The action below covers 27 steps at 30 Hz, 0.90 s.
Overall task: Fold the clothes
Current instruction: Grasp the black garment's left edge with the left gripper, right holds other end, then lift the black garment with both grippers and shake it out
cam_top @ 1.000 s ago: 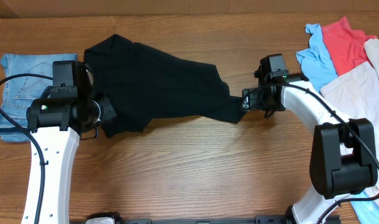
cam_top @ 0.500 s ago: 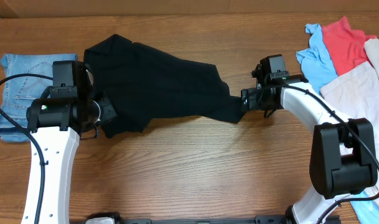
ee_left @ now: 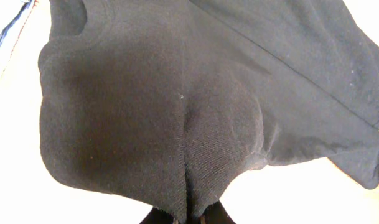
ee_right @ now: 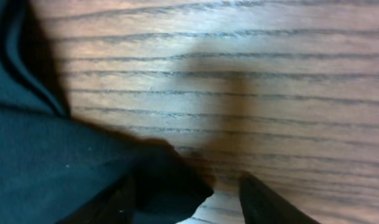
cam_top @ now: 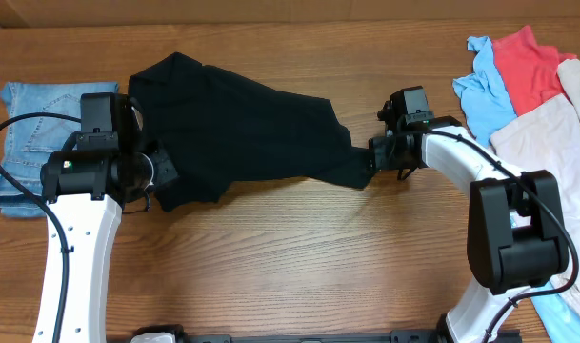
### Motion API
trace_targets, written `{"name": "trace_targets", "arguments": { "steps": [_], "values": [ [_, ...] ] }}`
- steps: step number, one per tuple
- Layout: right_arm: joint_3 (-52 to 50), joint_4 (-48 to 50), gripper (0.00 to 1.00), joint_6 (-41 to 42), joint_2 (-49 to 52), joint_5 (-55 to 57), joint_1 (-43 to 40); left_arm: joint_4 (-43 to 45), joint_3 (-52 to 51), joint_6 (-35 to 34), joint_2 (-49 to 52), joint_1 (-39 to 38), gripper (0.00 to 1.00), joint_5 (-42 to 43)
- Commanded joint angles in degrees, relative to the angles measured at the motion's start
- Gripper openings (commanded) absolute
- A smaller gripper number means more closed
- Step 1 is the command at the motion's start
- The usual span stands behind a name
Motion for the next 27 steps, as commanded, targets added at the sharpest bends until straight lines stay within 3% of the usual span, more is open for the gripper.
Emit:
{"name": "trace_targets", "arguments": {
  "steps": [1, 2, 4, 9, 11, 17, 22, 27],
  "values": [
    [-0.6, -0.3, 0.34, 0.4, 1.8, -0.4, 0.1, 0.0, 0.3, 1.0, 0.2, 0.2, 0.08, -1.0],
    [-0.6, -0.3, 0.21, 0.4, 1.8, -0.4, 0.1, 0.0, 0.3, 1.0, 0.2, 0.2, 0.16, -1.0],
    [-0.5, -0.5, 0.04, 0.5, 1.7, -0.4, 0.1, 0.0, 0.3, 1.0, 0.2, 0.2, 0.17, -1.0],
    [-0.2, -1.3, 0.04, 0.8, 0.5, 0.0, 0.0, 0.1, 0.3, 1.0, 0.2, 0.2, 0.12, -1.0],
    [1.7, -3.7, 0.04, 0.8, -1.6, 3.3, 0.0, 1.1, 0.3, 1.0, 0.1, 0.2, 0.04, -0.7],
    [12.4, -14.1, 0.04, 1.5, -9.3, 13.3, -0.8, 6.3, 3.8, 1.2, 0.1, 0.3, 0.04, 2.1],
    [28.8, -22.0, 0.04, 2.5, -18.2, 17.0, -3.6, 6.1, 17.0, 4.5, 0.1, 0.2, 0.04, 1.6],
    [43.9, -29.8, 0.04, 2.3, -24.3, 18.2, -4.7, 0.0, 35.0, 5.9, 0.1, 0.3, 0.04, 1.6]
  ]
}}
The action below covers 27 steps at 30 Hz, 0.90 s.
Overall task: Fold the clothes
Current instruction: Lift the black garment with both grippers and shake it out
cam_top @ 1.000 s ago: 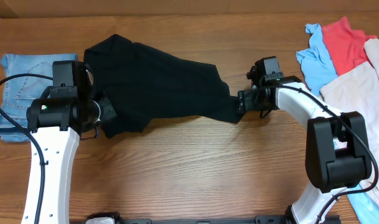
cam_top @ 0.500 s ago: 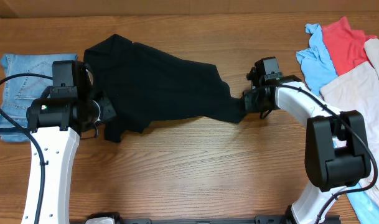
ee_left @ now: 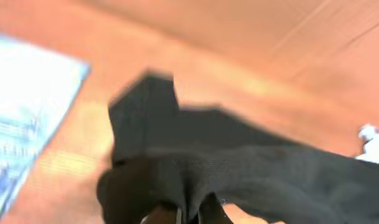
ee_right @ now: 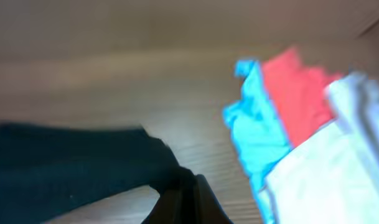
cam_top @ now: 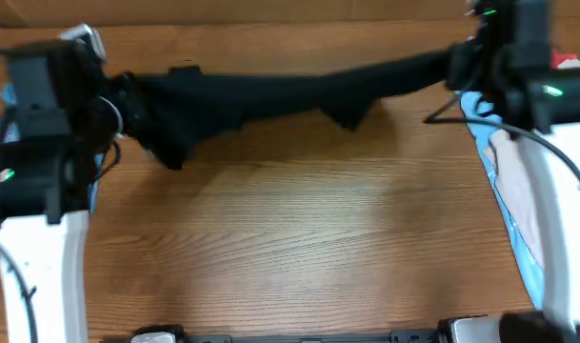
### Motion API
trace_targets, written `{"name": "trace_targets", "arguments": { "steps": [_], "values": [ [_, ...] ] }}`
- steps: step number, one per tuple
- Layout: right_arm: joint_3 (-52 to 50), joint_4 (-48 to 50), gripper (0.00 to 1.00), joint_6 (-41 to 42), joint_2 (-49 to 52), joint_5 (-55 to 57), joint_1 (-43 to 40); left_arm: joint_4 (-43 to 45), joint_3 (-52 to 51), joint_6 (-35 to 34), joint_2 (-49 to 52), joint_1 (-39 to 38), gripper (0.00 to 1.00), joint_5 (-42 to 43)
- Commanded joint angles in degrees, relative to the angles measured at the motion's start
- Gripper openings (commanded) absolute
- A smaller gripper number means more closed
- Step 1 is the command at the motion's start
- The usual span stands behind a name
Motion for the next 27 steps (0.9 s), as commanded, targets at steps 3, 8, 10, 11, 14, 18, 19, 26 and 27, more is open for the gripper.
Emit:
{"name": "trace_targets", "arguments": {
  "steps": [3, 8, 10, 11, 14, 18, 19, 26, 27],
  "values": [
    [12.7, -6.0, 0.04, 0.3, -5.8, 5.1, -0.2, -7.7, 19.4, 4.5, -0.4, 0.3, 0.04, -0.3],
    [18.0, -6.5, 0.04, 0.3, -9.9, 5.1, -0.2, -13.1, 26.8, 5.2, -0.5, 0.3, 0.04, -2.8],
    [18.0, -5.8, 0.04, 0.2, -10.2, 5.1, -0.2, -13.2, 26.6, 5.1, -0.2, 0.2, 0.04, -3.4],
    [18.0, -5.7, 0.04, 0.3, -9.9, 5.1, -0.2, -13.2, 26.5, 5.1, 0.4, 0.2, 0.04, -3.3],
    [18.0, -5.7, 0.04, 0.3, -7.3, 5.1, -0.2, -13.1, 26.2, 5.1, 3.7, 0.2, 0.04, -3.3],
    [18.0, -5.0, 0.04, 0.3, 4.9, 5.0, -0.2, -8.3, 26.1, 6.2, 16.5, 0.2, 0.04, -1.2],
    [18.0, -4.5, 0.04, 0.3, 7.3, 5.0, -0.3, -6.3, 26.1, 7.1, 18.9, 0.2, 0.04, -0.7],
    [18.8, 11.6, 0.04, 0.8, 16.4, 4.9, -4.3, 18.6, 27.3, 4.2, 30.4, 0.4, 0.04, 9.0],
    [20.5, 12.4, 0.04, 0.7, 16.1, 5.1, -4.7, 21.0, 28.2, 3.1, 30.4, 0.6, 0.04, 10.4]
  ]
}}
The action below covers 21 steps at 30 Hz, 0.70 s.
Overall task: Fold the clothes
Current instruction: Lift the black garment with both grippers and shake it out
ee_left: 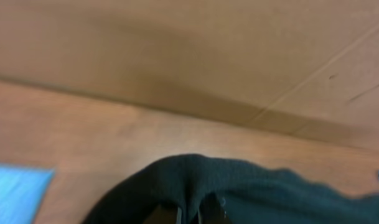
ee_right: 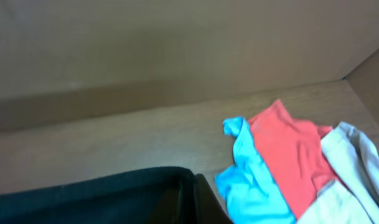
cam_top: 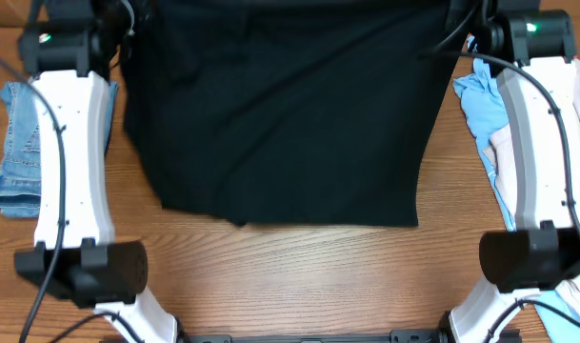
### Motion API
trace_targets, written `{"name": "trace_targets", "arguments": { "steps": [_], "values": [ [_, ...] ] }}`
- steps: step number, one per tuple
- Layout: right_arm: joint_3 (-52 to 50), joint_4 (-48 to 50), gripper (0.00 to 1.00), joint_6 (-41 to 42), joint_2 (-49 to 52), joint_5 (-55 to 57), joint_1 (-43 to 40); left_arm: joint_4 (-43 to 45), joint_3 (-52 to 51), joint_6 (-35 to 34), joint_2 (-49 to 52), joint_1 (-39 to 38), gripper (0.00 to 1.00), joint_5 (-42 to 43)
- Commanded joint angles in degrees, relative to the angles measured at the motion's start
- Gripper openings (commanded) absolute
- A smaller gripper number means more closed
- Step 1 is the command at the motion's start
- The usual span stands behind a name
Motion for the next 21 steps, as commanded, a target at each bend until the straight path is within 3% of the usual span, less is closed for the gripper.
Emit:
{"name": "trace_targets", "arguments": {
  "steps": [1, 4, 9, 13, 16, 21],
  "values": [
    [6.4, 2.8, 0.04, 0.5, -4.5, 2.0, -2.3, 8.2, 5.0, -2.9, -1.6, 0.7, 0.04, 8.4],
    [14.4, -0.5, 0.04, 0.6, -4.5, 1.9, -3.8, 6.0, 15.9, -0.6, -1.6, 0.9, 0.04, 8.7],
    [15.4, -9.4, 0.04, 0.5, -4.3, 0.5, -4.2, -12.3, 23.2, 2.1, -1.6, 0.8, 0.04, 8.7],
    [10.7, -19.3, 0.04, 2.3, -3.6, 0.0, -4.3, -33.6, 21.3, 7.6, 2.0, -0.6, 0.04, 8.8],
    [3.7, -22.6, 0.04, 3.1, -3.6, 0.0, -4.3, -40.8, 15.8, 11.9, 7.0, -2.3, 0.04, 8.8],
    [-12.7, -22.6, 0.04, 3.1, -3.5, -1.6, -4.4, -45.3, 4.0, 15.8, 15.2, -4.1, 0.04, 8.8]
  ]
}}
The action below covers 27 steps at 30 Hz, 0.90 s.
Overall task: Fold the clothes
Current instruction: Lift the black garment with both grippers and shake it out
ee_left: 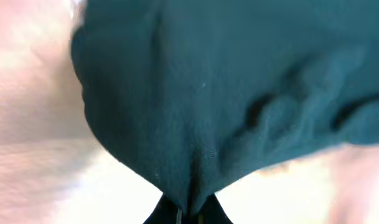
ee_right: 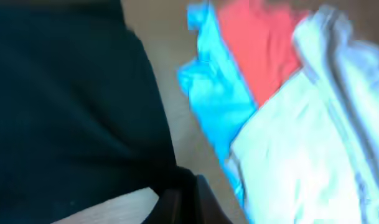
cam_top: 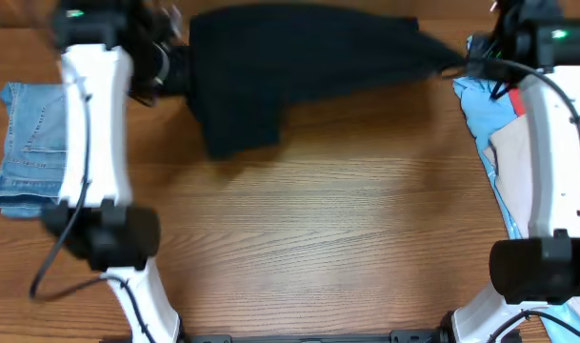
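Observation:
A black garment [cam_top: 290, 57] is stretched across the far side of the table, bunched lower at its left end. My left gripper [cam_top: 170, 62] is shut on its left corner, and the left wrist view shows the cloth [ee_left: 201, 93] pinched at my left gripper [ee_left: 188, 214]. My right gripper [cam_top: 458, 65] is shut on the right corner, beside the pile. The right wrist view has the black cloth [ee_right: 71, 106] running into my right gripper [ee_right: 186, 199].
Folded blue jeans [cam_top: 28, 143] lie at the left edge. A pile with a light blue [cam_top: 480, 100], a red [cam_top: 518, 103] and a beige garment [cam_top: 513, 171] sits at the right edge, close to my right gripper.
The black garment hung spread wide between both raised grippers. Now it is drawn into a narrower band at the far side, and both grippers sit lower, still shut on it.
The black garment lay crumpled on the table, my left gripper shut on its left end and my right gripper open at its right end. Then both held it stretched between them, then spread high as a sheet. Now it lies pulled out along the far side.

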### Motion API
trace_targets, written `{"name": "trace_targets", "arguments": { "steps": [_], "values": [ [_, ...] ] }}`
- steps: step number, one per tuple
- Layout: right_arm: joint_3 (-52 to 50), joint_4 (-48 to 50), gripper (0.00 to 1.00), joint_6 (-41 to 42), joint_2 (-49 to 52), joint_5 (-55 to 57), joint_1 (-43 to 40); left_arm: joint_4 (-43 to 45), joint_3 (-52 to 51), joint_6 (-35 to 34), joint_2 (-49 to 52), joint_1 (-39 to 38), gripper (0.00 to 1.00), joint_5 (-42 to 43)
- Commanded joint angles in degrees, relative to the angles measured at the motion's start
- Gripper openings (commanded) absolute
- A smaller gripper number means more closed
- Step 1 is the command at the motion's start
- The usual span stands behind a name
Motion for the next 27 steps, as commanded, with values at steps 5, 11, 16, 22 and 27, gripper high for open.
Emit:
{"name": "trace_targets", "arguments": {
  "steps": [5, 11, 16, 22, 27],
  "values": [
    [-18.4, -2.1, 0.04, 0.7, 0.2, -9.9, -0.5, -5.0, -21.9, 5.1, 6.4, -1.9, 0.04, 0.0],
    [-23.9, -7.1, 0.04, 5.3, 0.2, -11.1, -0.5, -3.6, -34.5, 3.7, 4.1, -1.9, 0.04, -3.8],
    [-31.7, -6.3, 0.04, 9.7, -0.8, -10.8, -2.1, 3.0, -47.1, -2.8, -8.3, -1.7, 0.04, -8.9],
    [-38.1, -4.0, 0.04, 11.0, -5.7, -10.9, -5.0, 11.9, -61.6, -8.6, -23.7, 0.7, 0.04, -12.0],
    [-38.3, -4.2, 0.04, 11.2, -13.1, -10.9, -7.5, 14.6, -69.7, -10.1, -29.9, 3.2, 0.04, -12.1]
  ]
}}
